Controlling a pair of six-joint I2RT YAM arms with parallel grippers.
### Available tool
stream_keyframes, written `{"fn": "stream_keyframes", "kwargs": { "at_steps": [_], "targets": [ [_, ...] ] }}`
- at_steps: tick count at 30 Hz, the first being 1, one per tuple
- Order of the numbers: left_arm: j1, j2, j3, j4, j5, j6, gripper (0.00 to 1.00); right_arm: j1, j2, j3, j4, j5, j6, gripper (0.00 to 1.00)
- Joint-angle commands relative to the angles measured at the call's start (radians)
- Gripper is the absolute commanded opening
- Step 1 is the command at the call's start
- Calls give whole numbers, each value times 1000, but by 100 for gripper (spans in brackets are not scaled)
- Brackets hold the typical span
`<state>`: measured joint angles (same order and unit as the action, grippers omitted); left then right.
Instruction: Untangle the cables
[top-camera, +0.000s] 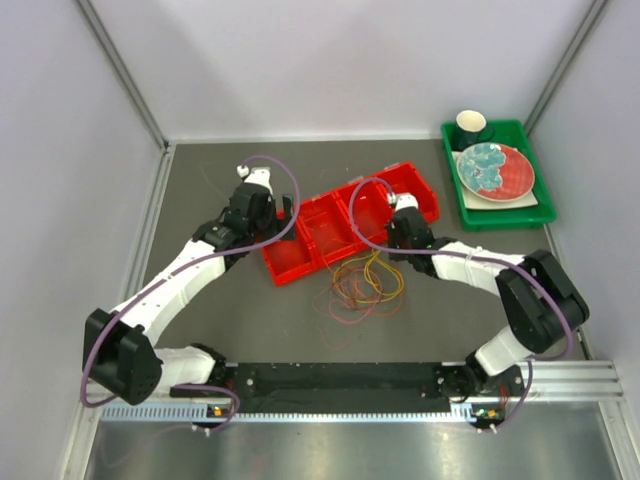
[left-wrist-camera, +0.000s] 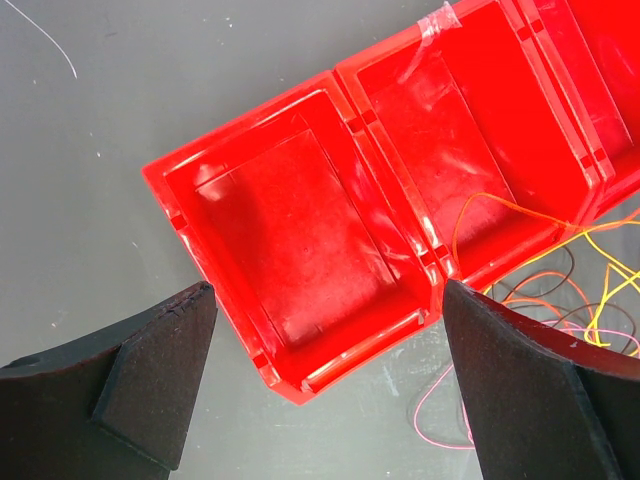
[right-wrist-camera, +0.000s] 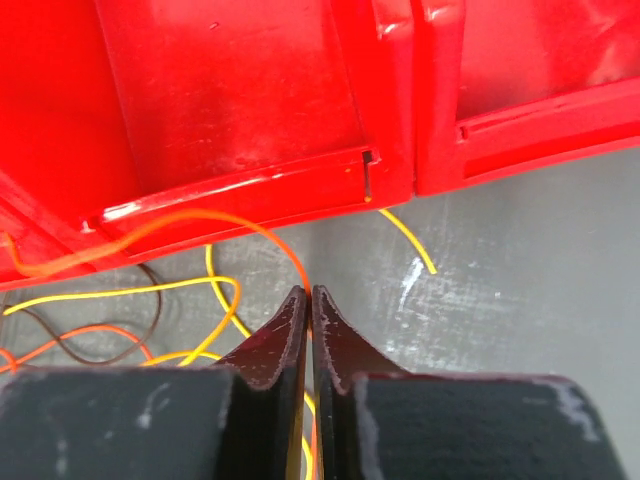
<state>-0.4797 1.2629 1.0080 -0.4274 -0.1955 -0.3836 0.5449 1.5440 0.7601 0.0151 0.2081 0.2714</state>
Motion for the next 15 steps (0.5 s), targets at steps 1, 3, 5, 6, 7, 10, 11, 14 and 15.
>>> {"fn": "stream_keyframes", "kwargs": {
  "at_steps": [1, 3, 5, 6, 7, 10, 11, 14, 15],
  "targets": [
    [0, -30, -9, 10, -10, -20, 99, -7, -67, 13, 28, 51, 9, 0],
    [-2, -30, -9, 13, -12, -26, 99, -7, -149, 10, -12, 76, 12, 0],
    [0, -23, -9, 15, -9, -29, 99, -7, -246, 27, -117, 86, 6, 0],
    [-2, -17, -8, 18, -7, -29, 99, -5, -280, 36, -153, 86, 2, 0],
    [0, -14, -8, 21, -4, -29, 99, -5, -316, 48, -183, 88, -17, 0],
    [-2, 0, -3, 38, 13, -37, 99, -2, -430, 123, -315, 91, -53, 0],
    [-2, 1, -2, 44, 22, -41, 99, 0, -449, 180, -357, 90, -64, 0],
    [0, -2, -9, 87, 31, -73, 99, 0, -504, 308, -475, 85, -92, 0],
    [0, -8, -20, 104, 53, -74, 99, 1, -510, 341, -493, 82, -96, 0]
  ]
}}
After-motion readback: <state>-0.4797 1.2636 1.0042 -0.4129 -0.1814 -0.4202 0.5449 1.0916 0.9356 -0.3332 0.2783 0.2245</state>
